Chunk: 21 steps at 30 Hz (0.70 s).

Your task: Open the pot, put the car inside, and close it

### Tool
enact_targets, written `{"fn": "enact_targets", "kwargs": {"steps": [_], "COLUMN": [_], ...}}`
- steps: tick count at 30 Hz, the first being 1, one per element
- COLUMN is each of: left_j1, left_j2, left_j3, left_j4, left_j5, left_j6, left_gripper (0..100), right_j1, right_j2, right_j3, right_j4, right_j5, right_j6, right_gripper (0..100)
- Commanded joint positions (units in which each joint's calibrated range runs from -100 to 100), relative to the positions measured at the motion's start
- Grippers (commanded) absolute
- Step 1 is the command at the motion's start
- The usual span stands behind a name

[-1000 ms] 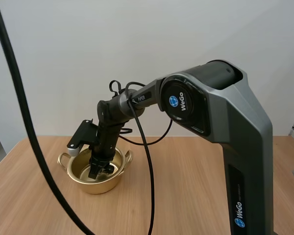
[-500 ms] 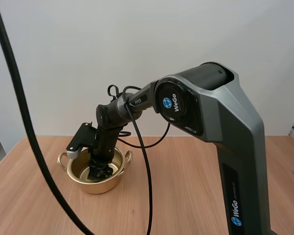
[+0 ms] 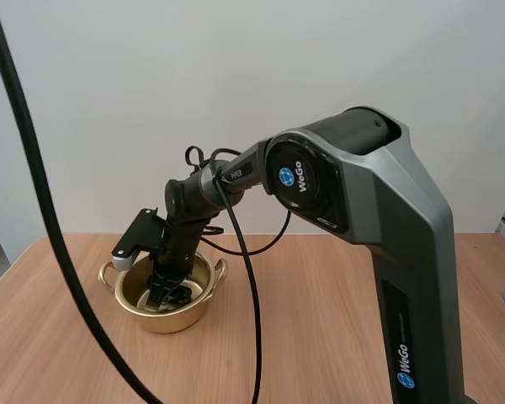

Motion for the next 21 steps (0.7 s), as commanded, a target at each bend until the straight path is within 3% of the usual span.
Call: {"fn": "enact_targets", "kwargs": {"steps": [1, 10, 21], "left_j1": [0.00, 0.00, 0.00], "left_j2": [0.0, 0.0, 0.0], "left_j3": [0.0, 0.0, 0.0], "left_j4": [0.0, 0.0, 0.0], "left_j5": [0.1, 0.1, 0.1], "left_j6": [0.0, 0.9, 1.2], "left_gripper": [0, 0, 0], "right_j1": [0.0, 0.0, -0.1], "right_j2": [0.1, -1.2, -12.6], "right_j3": [0.1, 0.1, -1.7], "right_j4": [0.0, 0.0, -0.6], "right_j5": [0.0, 0.5, -2.0], "right_j6": [0.0, 0.0, 0.0], "right_gripper": [73, 73, 73]}}
